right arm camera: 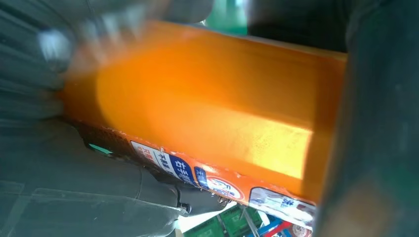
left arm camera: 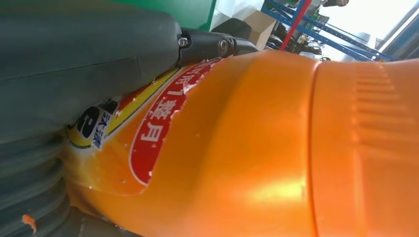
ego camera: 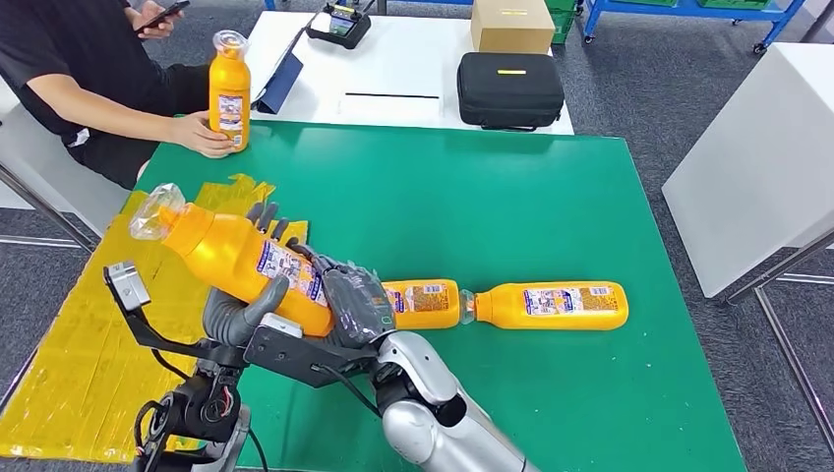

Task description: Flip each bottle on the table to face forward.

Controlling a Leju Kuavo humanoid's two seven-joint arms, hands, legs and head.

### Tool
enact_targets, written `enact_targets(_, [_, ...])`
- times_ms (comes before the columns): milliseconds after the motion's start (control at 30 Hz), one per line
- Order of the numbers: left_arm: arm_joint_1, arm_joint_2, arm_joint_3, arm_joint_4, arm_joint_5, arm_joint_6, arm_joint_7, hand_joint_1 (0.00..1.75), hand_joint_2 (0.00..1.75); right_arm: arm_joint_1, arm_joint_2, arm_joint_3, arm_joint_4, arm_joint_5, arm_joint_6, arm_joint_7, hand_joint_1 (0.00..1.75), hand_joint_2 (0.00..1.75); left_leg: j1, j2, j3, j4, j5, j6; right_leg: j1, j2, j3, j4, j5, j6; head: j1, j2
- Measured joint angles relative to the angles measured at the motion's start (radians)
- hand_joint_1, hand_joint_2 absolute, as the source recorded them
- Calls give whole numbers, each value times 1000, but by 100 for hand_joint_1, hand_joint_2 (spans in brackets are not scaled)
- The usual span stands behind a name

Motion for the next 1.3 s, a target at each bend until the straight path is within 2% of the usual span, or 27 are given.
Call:
enact_targets(267, [7,0,2,4,4,0,0,0,175,-1,6,3,18,17,0,1,175,175,0,0,0,0,0,0,0,0,0,0,0,0,0,0])
enact_targets(433, [18,0,8,4,12,6,-3,0,175,-6,15,30,36,101,1,21,175,175,0,1,0,0,0,0,0,0,0,0,0,0,0,0])
enact_targets(567, [32,-1,20,4,18,17,-7,171,175,-40,23,73,89,95,-6,20,175,175,0,1,0,0,0,0,0,0,-1,0,0,0,0,0])
enact_targets(1033, [55,-12,47,4,18,35,-19,175,175,-58,28,105,126,89,-25,54,175,175,0,1,0,0,0,0,0,0,-1,0,0,0,0,0])
enact_targets(1067, [55,-14,48,4,18,35,-19,175,175,-58,28,105,126,89,-26,54,144,175,0,1,0,0,0,0,0,0,-1,0,0,0,0,0])
enact_targets(1167, [55,-17,52,4,16,35,-19,175,175,-58,28,105,126,90,-31,54,13,175,0,1,0,0,0,0,0,0,-1,0,0,0,0,0])
enact_targets(1200, [54,-18,52,4,15,35,-19,175,175,-57,28,105,127,91,-36,54,0,131,0,1,0,0,0,0,0,0,-1,0,0,0,0,0])
enact_targets(1300, [51,-19,52,4,2,40,-21,175,175,-51,23,104,127,90,-54,51,0,0,0,1,0,0,0,0,0,0,-1,0,0,0,0,0])
